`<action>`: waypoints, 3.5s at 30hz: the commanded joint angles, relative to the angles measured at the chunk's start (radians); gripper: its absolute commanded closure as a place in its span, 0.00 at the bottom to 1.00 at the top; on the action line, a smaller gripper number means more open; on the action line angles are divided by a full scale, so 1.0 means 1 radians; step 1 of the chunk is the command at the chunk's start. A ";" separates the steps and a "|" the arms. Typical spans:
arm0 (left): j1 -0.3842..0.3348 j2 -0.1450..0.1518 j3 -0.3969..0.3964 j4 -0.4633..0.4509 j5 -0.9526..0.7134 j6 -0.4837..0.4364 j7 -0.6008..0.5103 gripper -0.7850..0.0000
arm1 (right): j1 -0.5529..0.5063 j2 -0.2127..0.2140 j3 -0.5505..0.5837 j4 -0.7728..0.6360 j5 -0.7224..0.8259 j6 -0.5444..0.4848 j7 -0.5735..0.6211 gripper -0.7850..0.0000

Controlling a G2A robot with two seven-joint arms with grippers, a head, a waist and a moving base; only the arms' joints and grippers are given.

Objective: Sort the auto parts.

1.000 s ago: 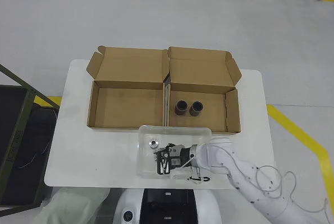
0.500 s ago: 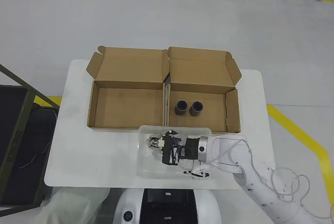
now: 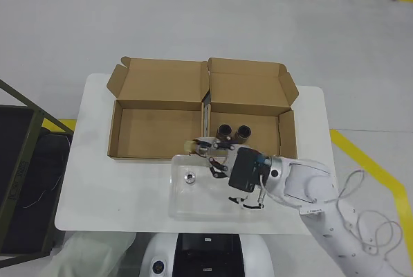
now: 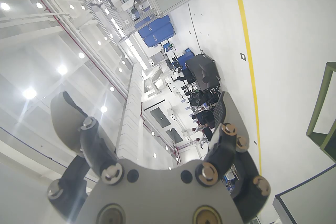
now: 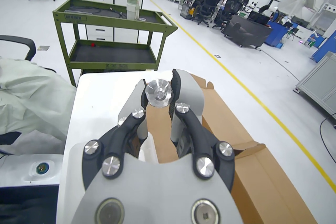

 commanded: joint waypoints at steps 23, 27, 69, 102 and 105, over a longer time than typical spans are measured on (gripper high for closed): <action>0.000 0.000 0.000 0.000 0.000 0.000 0.000 0.00 | -0.022 -0.003 0.076 -0.026 0.022 0.039 -0.112 1.00; 0.000 0.000 0.000 0.000 0.000 0.000 0.000 0.00 | -0.023 -0.003 0.078 -0.026 0.020 0.044 -0.114 1.00; 0.000 0.000 0.000 0.000 0.000 0.000 0.000 0.00 | 0.201 -0.069 -0.122 0.282 0.159 0.123 0.080 1.00; 0.000 0.000 0.000 0.000 0.000 0.000 0.000 0.00 | 0.630 -0.352 -0.541 0.962 0.364 0.135 0.211 1.00; 0.000 0.000 0.000 0.000 0.000 0.000 0.000 0.00 | 0.656 -0.386 -0.571 1.024 0.369 0.136 0.227 1.00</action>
